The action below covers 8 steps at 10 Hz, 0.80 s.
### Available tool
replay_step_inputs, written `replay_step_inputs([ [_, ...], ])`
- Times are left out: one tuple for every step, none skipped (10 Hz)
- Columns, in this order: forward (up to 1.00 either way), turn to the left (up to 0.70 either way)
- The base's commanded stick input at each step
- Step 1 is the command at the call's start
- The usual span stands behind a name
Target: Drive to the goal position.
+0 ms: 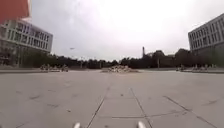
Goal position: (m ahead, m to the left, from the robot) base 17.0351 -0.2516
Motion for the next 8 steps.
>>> replay_step_inputs([
  [0.5, 0.0],
  [0.5, 0.0],
  [0.5, 0.0],
  [0.5, 0.0],
  [0.5, 0.0],
  [0.5, 0.0],
  [0.5, 0.0],
  [0.5, 0.0],
])
